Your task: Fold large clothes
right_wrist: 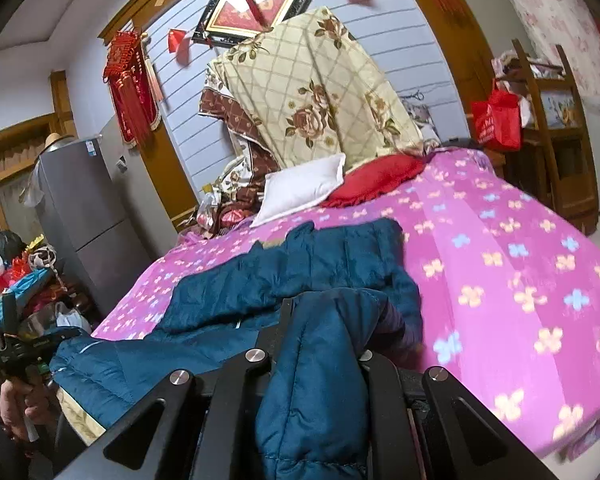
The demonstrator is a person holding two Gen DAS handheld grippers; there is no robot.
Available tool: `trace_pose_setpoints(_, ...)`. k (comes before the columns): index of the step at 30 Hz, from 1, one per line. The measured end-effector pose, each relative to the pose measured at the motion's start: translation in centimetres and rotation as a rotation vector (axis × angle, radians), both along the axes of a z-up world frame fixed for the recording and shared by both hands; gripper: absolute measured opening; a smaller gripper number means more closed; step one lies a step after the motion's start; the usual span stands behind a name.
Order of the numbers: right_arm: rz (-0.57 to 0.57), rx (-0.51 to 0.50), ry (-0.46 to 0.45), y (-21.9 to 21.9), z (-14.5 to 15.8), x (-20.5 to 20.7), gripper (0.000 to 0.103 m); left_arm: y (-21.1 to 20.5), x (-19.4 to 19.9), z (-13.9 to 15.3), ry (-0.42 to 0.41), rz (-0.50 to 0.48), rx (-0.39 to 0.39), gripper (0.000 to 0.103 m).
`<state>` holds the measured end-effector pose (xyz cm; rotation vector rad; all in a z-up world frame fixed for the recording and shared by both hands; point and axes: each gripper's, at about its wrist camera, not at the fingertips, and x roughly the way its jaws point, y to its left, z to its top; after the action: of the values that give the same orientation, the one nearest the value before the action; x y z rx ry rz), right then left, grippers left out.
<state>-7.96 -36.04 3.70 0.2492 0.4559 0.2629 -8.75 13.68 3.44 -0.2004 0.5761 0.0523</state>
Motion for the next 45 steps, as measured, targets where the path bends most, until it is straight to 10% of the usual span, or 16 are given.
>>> trace_pose_setpoints(20, -0.106, -0.121, -0.08, 3.2, 3.4, 25.0, 0.01, -0.4, 25.0, 3.5, -0.094, 0.082, 0.148, 0.009)
trace_pose_setpoints(36, -0.128, -0.165, 0.228, 2.2, -9.5, 37.6, 0.012, -3.2, 38.8, -8.5, 0.164, 0.057, 0.228, 0.022)
trace_pose_setpoints(42, -0.092, -0.032, 0.368, 0.3, -10.6, 39.0, 0.019, -0.3, 40.1, -9.0, 0.282, 0.005, 0.021, 0.032)
trace_pose_setpoints(45, -0.093, 0.107, 0.43, -1.3, -9.5, 38.5, 0.024, 2.8, 39.2, -7.2, 0.295, -0.016, -0.183, 0.059)
